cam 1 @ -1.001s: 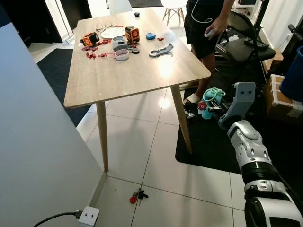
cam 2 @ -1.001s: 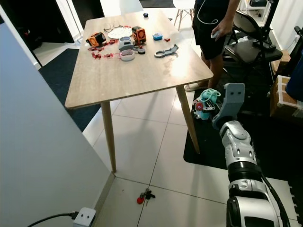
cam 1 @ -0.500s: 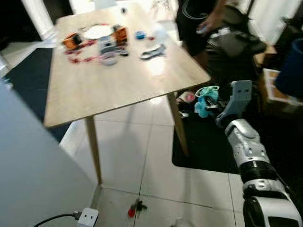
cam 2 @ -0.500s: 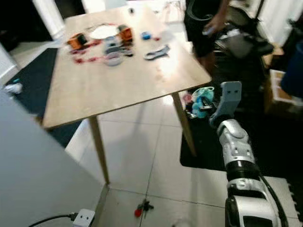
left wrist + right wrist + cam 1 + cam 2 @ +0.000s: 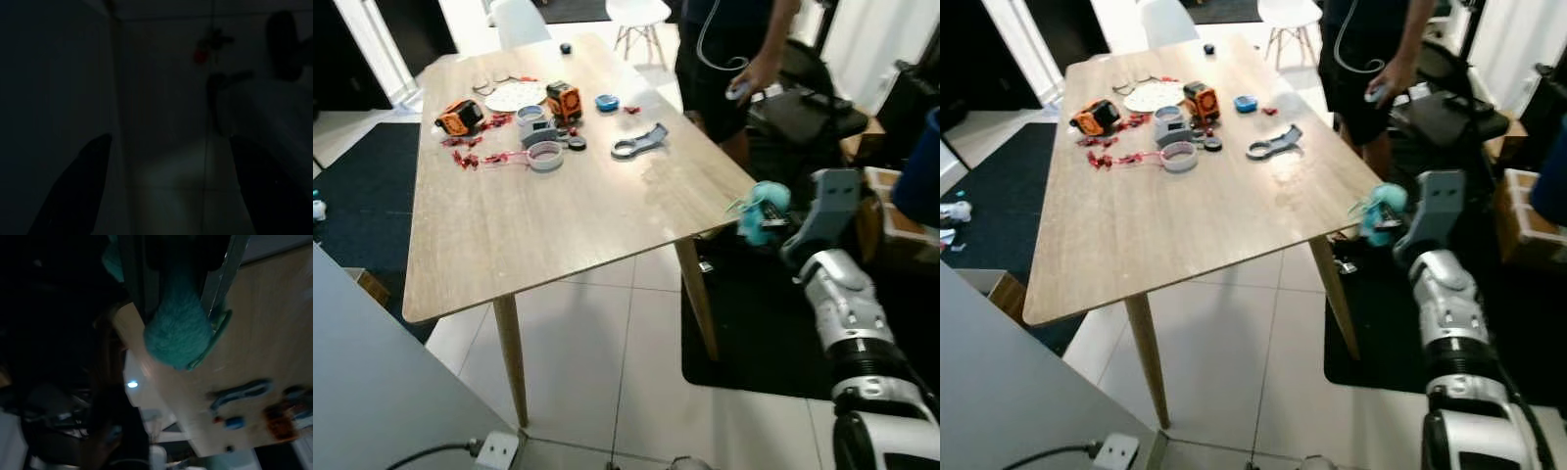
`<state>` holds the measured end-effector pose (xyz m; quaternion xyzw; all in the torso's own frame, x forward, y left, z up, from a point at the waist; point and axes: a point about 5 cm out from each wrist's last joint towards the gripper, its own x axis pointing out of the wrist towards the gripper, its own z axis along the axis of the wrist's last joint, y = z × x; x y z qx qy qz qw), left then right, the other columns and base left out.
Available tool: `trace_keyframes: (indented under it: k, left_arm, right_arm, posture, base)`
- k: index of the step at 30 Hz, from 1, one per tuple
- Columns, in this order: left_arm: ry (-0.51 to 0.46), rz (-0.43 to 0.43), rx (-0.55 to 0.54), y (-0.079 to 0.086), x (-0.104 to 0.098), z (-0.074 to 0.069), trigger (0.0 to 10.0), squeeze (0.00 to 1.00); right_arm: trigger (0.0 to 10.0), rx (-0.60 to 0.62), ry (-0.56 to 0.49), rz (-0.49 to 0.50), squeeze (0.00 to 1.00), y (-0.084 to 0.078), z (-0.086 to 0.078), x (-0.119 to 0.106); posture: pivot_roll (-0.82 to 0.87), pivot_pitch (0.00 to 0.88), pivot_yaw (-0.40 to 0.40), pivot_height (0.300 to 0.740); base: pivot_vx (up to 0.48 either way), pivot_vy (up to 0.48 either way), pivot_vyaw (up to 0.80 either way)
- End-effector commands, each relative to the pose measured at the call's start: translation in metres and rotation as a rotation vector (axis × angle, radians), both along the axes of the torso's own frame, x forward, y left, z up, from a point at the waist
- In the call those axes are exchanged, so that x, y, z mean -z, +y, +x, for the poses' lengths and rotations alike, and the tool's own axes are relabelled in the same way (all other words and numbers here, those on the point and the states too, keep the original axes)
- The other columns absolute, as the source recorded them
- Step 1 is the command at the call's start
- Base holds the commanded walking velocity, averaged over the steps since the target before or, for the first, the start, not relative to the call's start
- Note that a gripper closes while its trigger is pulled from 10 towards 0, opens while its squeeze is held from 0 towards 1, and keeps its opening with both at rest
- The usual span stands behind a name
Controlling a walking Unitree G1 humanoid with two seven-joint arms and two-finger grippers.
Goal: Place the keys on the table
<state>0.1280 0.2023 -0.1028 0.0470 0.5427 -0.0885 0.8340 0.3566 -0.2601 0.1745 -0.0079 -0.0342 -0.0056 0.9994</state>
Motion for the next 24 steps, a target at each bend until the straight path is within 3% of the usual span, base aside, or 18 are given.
trace_keyframes:
  k: [1,5,8,11,13,15,17,21,24]
  left_arm:
    - [0.030,0.016,-0.007,0.006,0.002,-0.010,10.0,0.00]
    - [0.033,0.013,-0.001,0.006,0.002,-0.009,10.0,0.00]
    - [0.033,0.013,0.000,0.005,0.002,-0.009,10.0,0.00]
    - [0.035,0.013,0.004,0.005,0.002,-0.010,10.0,0.00]
    - [0.035,0.013,0.004,0.005,0.002,-0.010,10.0,0.00]
    - [0.037,0.014,0.005,0.006,0.002,-0.010,10.0,0.00]
    - [0.038,0.015,0.007,0.006,0.002,-0.011,10.0,0.00]
    - [0.045,0.013,0.016,0.007,0.003,-0.012,10.0,0.00]
    - [0.053,0.011,0.033,0.006,0.003,-0.015,10.0,0.00]
  right_arm:
    - [10.0,0.003,-0.017,-0.022,0.00,0.001,0.000,-0.004]
    - [10.0,0.124,-0.031,-0.085,0.00,-0.025,-0.004,-0.014]
    - [10.0,0.178,-0.038,-0.084,0.00,-0.034,-0.006,-0.018]
    - [10.0,0.303,-0.032,-0.117,0.00,-0.058,-0.015,-0.022]
    - [10.0,0.303,-0.032,-0.117,0.00,-0.058,-0.015,-0.022]
    - [10.0,0.391,-0.014,-0.152,0.00,-0.074,-0.022,-0.023]
    - [10.0,0.421,-0.004,-0.170,0.00,-0.079,-0.024,-0.022]
    - [10.0,0.390,0.007,-0.224,0.00,-0.072,-0.023,-0.019]
    - [10.0,0.208,-0.036,-0.233,0.00,-0.035,-0.006,-0.020]
  posture:
    - [-0.12,0.055,0.107,0.740]
    - [-0.12,0.055,0.107,0.740]
    - [-0.12,0.055,0.107,0.740]
    - [-0.12,0.053,0.107,0.740]
    - [-0.12,0.053,0.107,0.740]
    - [-0.12,0.058,0.112,0.740]
    - [-0.12,0.058,0.112,0.740]
    - [-0.13,0.073,0.123,0.740]
    - [-0.14,0.088,0.131,0.740]
  base:
    - [0.000,0.000,0.00]
    - [0.000,0.000,0.00]
    - [0.000,0.000,0.00]
    - [0.000,0.000,0.00]
    - [0.000,0.000,0.00]
    - [0.000,0.000,0.00]
    - [0.000,0.000,0.00]
    - [0.000,0.000,0.00]
    - [0.000,0.000,0.00]
